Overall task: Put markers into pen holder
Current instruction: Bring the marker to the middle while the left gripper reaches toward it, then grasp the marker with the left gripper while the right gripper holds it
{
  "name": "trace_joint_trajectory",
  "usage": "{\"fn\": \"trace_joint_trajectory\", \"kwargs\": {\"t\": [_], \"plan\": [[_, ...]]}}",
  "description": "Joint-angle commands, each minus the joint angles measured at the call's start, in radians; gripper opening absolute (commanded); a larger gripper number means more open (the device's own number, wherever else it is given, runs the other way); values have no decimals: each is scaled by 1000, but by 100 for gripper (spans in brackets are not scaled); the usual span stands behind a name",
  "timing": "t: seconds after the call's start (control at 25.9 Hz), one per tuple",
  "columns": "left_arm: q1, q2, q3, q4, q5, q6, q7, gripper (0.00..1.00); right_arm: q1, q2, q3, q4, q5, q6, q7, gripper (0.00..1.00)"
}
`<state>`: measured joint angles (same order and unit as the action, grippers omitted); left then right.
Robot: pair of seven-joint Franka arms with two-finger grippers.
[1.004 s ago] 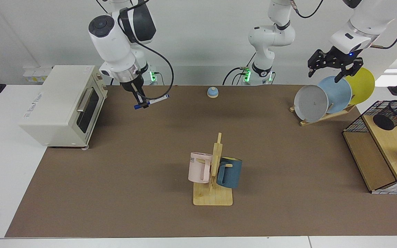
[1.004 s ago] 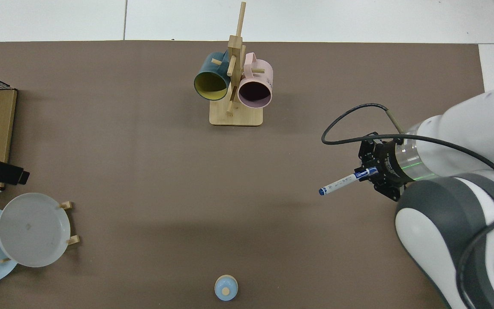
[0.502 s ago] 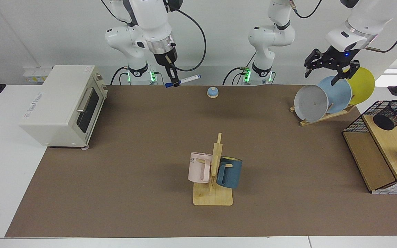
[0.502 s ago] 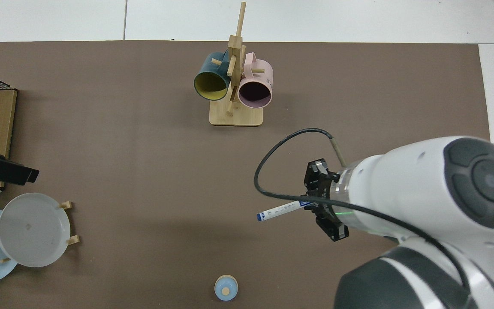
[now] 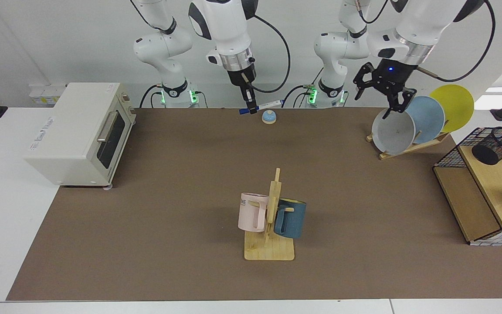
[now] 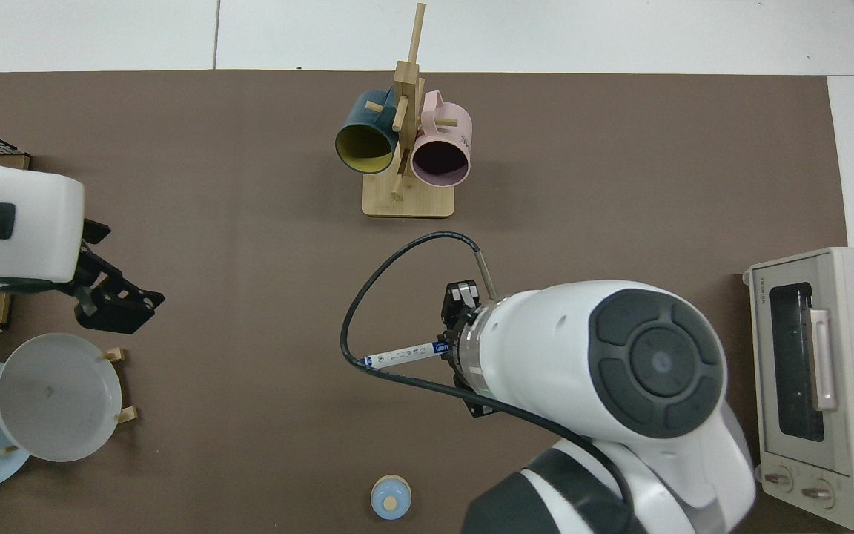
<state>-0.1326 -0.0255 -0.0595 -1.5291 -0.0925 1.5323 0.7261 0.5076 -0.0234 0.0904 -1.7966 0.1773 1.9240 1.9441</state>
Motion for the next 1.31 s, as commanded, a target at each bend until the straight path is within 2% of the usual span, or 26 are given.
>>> {"fn": "trace_joint_trajectory", "kwargs": {"t": [0.0,0.31,0.62,0.85,1.0,1.08,1.27], "plan": [[-77,-47,-16,-48,-21,46,49,90,23,94,-8,98,-28,1,73,0],[-186,-64,-36,-117,-93,112,67,96,22,175,-8,207,-62,-25,125,0],[-188,-70,-39,-166,-144,203,207,92,20,207,-8,264,-65,-54,147,0],[-200,-44,-54,-190,-156,267,213,92,22,209,-6,269,-67,-57,147,0],[-220,-10,-59,-201,-158,311,210,88,20,209,-8,269,-68,-59,147,0],[-240,-8,-60,-212,-158,347,205,88,23,209,-6,269,-68,-63,145,0],[-245,-2,-60,-224,-161,374,202,87,23,209,-6,269,-68,-68,145,0]]}}
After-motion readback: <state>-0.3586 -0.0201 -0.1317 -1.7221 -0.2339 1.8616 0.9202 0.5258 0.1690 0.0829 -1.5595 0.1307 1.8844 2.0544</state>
